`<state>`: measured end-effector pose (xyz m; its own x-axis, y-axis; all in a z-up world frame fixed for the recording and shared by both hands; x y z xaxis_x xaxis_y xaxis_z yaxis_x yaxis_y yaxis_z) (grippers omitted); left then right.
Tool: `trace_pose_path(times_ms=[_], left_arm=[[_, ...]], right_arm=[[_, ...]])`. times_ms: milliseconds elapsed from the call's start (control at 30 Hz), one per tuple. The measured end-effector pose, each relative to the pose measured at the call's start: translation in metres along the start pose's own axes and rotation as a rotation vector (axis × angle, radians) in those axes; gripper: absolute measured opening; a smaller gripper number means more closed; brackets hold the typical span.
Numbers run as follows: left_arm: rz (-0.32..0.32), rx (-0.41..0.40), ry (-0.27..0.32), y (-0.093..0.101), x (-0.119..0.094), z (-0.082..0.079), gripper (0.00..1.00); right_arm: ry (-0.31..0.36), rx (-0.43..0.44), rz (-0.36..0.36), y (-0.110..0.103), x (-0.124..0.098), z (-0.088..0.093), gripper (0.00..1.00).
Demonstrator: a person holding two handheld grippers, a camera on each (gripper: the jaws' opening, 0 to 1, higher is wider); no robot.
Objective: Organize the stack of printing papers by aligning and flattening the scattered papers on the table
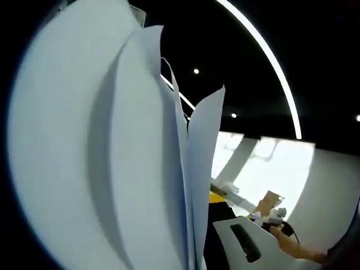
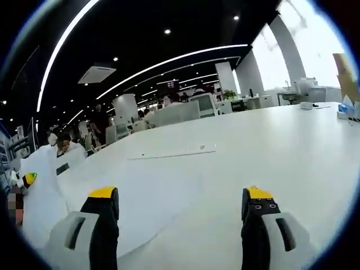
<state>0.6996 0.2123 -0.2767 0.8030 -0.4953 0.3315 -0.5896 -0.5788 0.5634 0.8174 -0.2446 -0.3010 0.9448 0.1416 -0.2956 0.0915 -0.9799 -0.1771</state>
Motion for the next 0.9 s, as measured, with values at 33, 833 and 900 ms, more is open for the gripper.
trace_pose_path(times_ms=[33,833,900], left_arm=[[0.000,0.000,0.000,0.000,0.000,0.000,0.06],[0.001,-0.003,0.000,0.000,0.000,0.001,0.06],[0.002,-0.003,0.000,0.001,0.000,0.001,0.06]], right_arm=[[0.001,-0.003,0.003,0.000,0.001,0.001,0.85],[-0.010,-0.137,0.004,-0.019,0.025,0.005,0.83],[-0.014,-0.146,-0.001,-0.020,0.028,0.004,0.83]])
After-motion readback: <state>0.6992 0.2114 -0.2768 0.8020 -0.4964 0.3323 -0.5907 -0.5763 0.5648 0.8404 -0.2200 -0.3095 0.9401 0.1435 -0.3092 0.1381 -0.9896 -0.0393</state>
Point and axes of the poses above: the point that each gripper's makers call its tool centre point, and the gripper's own axes: x roughly forward along the fingers, y roughly to its right, z roughly out of its underside, the point moved 8 cm from there along -x, roughly backward along the fingers, and after that the axes turned 11 degrees about z, right-handed, at the moved point
